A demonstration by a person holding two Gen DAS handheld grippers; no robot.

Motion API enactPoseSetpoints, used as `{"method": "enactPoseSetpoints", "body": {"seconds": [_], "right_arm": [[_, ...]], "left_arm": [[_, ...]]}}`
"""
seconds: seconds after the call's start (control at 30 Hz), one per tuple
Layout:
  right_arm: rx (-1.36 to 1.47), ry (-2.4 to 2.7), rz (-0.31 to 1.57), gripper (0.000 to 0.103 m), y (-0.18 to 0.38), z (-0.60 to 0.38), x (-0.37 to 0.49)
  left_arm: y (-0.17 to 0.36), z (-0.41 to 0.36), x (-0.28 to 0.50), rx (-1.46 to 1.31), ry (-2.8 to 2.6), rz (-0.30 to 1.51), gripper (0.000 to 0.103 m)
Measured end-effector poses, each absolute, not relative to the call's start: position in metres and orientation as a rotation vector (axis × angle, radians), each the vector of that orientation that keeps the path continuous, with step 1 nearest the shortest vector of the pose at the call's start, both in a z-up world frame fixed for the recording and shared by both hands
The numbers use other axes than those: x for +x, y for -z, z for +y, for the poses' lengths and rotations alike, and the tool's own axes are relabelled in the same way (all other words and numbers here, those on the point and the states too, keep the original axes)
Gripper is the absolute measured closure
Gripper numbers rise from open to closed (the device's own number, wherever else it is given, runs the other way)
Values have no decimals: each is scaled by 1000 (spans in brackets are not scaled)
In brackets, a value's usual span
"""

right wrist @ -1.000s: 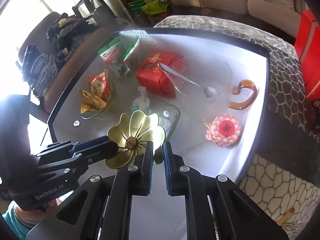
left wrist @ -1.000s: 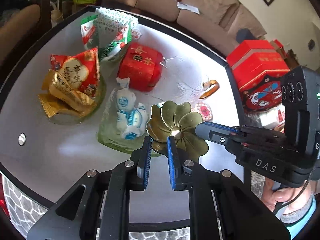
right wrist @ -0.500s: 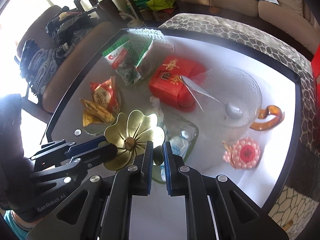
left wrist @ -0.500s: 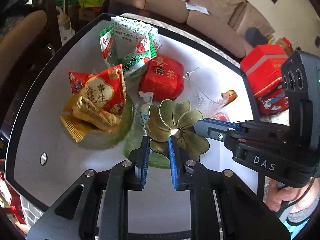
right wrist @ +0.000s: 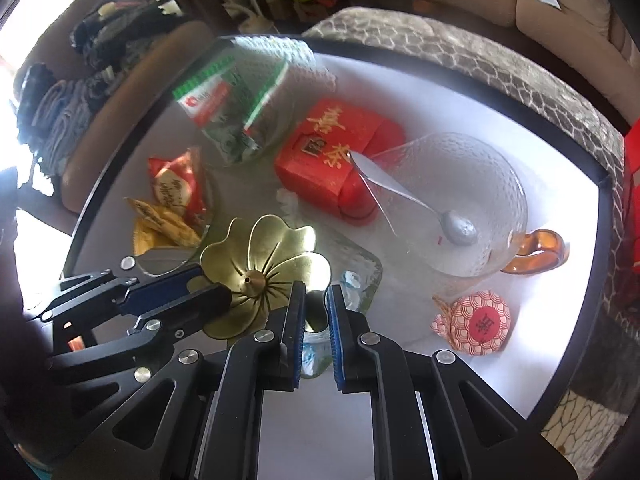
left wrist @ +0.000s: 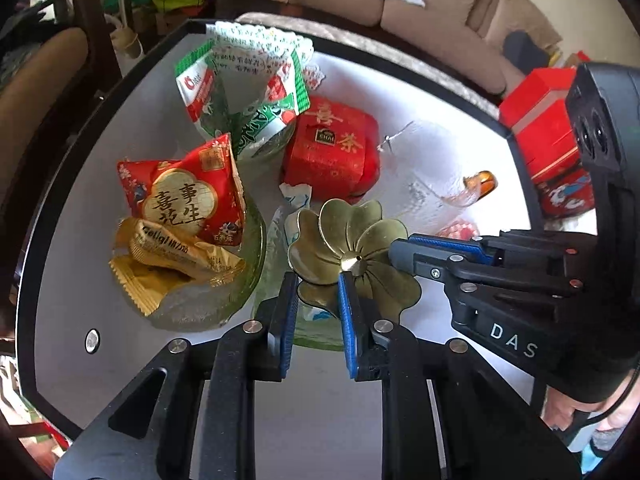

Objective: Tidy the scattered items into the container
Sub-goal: 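Open both grippers to release the flower dish onto the tray, then move both grippers back from the tray to the cloth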

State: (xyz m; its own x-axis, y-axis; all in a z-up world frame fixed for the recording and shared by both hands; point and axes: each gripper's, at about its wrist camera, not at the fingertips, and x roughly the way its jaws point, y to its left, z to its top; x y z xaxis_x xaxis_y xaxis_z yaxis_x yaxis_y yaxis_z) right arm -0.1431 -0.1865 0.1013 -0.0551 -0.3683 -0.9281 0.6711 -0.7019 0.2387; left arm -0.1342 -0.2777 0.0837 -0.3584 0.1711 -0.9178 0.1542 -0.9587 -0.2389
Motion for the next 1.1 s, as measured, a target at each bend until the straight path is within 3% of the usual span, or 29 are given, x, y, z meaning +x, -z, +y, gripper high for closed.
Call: {"method": "enactPoseSetpoints", "body": {"seconds": [0.23,0.4,0.6,0.83,0.93,1.0,1.1], "right_arm": [[1568,1833,451,93,-75,-198,-143],[1566,1842,400,93,-75,-192,-145],[1517,1884,347,91,-92,-172,-142],[1392,1921,218,82,-141,-126,-126],[1315,1945,159,82,-170,-96,-110],[1267,1982,127,81,-183,-65,-94],[1236,2032,99,77,-195,-11,-74]], "left_arm": [[-66,-270,-149,-1892,-2508,-357,87],[-63,-268,-151,-1934,-2481,-347,84],[-69,-276,-141,-1906,-2468,-485,60],[-112,-298,-89,-1648,-2534,-678,51],[-143,-295,-55,-1468,-2660,-590,48],[-161,-279,-29,-1347,-2718,-454,40],[-173,-235,0,-1263,-2706,-266,36]]}}
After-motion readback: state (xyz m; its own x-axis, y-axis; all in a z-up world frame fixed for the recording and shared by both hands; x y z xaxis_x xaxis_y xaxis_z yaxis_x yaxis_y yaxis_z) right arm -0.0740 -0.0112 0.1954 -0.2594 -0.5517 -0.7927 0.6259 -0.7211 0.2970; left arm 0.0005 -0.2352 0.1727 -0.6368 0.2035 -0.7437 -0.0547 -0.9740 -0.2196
